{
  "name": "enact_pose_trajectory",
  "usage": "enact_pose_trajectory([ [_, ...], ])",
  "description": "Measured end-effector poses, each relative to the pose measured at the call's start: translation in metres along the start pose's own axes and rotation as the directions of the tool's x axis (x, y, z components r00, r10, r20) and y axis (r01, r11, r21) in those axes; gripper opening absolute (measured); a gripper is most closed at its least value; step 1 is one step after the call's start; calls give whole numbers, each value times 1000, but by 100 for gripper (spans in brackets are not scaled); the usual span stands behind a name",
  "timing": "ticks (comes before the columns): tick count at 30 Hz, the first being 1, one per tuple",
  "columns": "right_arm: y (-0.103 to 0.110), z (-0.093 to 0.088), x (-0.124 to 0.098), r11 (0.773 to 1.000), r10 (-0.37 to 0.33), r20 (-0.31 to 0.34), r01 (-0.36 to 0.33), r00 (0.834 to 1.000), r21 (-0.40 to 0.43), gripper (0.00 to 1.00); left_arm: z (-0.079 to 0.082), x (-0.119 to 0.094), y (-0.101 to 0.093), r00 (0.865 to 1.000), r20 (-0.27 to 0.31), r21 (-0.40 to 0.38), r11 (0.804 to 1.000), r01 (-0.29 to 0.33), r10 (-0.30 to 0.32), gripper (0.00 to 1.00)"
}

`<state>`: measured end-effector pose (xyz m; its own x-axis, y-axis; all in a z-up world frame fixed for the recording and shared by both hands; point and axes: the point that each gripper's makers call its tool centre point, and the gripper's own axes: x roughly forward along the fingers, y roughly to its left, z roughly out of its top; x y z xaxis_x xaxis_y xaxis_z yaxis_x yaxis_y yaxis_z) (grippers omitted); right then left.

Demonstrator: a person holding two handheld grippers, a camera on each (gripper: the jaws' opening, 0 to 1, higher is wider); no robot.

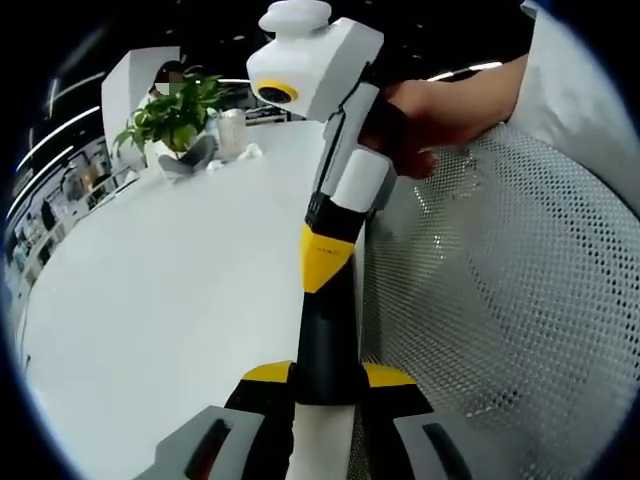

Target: Press the specified remote control buttons in sequence, fully releasing each button before pressing the next.

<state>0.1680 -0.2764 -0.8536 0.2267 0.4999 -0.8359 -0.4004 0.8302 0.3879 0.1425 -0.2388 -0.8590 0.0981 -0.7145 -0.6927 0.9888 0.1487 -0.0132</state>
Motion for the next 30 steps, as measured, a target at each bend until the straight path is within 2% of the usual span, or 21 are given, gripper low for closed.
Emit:
enact_pose_trajectory([
  [14, -1, 1, 0, 998, 39, -4, -38, 999, 59, 0, 0, 0, 1, 1000, -5, 14, 1000, -6, 6, 24],
  [20, -1, 1, 0, 1000, 20, -7, -20, 1000, 22, 0, 0, 1, 1, 1000, -5, 12, 1000, -8, 8, 24],
  [25, 0, 1, -1, 1000, 16, -13, -16, 1000, 25, 0, 0, 0, 0, 1000, -5, 11, 1000, -11, 11, 24],
  [30, 1, -1, -3, 1000, -1, -38, 1, 999, -3, 0, 0, 1, 0, 1000, -5, 12, 1000, -12, 12, 24],
])
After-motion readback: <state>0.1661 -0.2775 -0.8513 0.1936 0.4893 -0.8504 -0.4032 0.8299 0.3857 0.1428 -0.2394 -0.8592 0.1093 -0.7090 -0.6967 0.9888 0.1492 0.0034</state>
